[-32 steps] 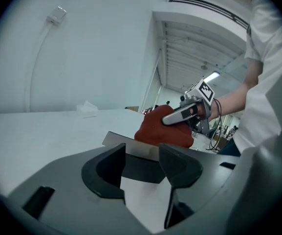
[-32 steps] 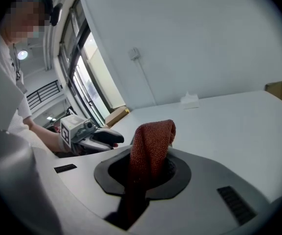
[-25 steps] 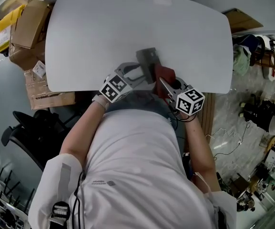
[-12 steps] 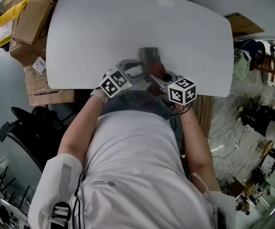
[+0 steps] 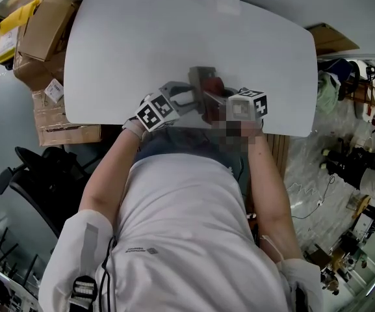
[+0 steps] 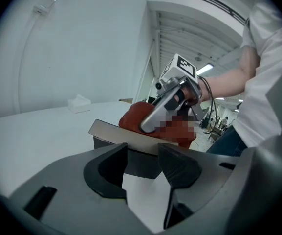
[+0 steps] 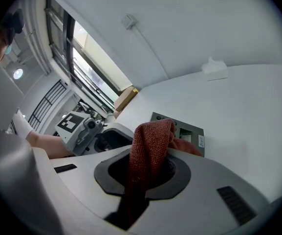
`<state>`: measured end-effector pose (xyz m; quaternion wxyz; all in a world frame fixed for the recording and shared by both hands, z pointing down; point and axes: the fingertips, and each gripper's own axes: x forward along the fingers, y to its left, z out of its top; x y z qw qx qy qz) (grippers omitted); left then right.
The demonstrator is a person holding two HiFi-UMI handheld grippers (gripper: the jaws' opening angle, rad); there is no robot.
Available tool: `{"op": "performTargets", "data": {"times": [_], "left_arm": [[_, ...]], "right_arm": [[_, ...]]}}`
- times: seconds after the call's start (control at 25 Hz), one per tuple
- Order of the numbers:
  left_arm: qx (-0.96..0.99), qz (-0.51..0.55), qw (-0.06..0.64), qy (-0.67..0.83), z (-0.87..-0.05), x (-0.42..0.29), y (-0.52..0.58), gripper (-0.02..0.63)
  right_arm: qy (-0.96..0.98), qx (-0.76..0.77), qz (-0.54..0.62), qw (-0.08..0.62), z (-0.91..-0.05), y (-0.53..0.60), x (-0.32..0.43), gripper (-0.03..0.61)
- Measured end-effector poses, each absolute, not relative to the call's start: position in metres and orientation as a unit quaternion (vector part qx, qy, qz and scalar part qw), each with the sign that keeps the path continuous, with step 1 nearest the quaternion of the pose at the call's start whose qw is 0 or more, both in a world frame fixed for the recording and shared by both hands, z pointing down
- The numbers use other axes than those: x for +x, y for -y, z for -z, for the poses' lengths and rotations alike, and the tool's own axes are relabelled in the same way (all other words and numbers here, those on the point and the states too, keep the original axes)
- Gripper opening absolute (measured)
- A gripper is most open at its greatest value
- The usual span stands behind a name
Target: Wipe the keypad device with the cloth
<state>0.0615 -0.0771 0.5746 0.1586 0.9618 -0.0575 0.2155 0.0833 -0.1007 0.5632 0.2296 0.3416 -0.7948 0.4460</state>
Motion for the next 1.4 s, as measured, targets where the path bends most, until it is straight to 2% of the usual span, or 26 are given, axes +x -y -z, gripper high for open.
{"op": "performTargets", "data": {"times": [0.24, 0.72, 1.12, 1.4], "left_arm": [[0.961, -0.227, 0.150, 0.049, -0.571, 0.061, 0.081, 0.187], [0.961, -0.230, 0.147, 0.047, -0.573, 0.057, 0.080, 0.187], [0.959, -0.215, 0.175, 0.063, -0.578, 0.057, 0.081, 0.187], [0.958, -0.205, 0.189, 0.069, -0.577, 0.057, 0.082, 0.187]], "right_arm": [[0.790, 0.356, -0.434, 0.248, -0.565, 0.127, 0.081, 0.054], [0.789, 0.419, -0.388, 0.227, -0.554, 0.170, 0.060, 0.054], [0.791, 0.467, -0.354, 0.174, -0.556, 0.173, 0.069, 0.054], [0.788, 0.468, -0.372, 0.148, -0.561, 0.175, 0.076, 0.054]]}}
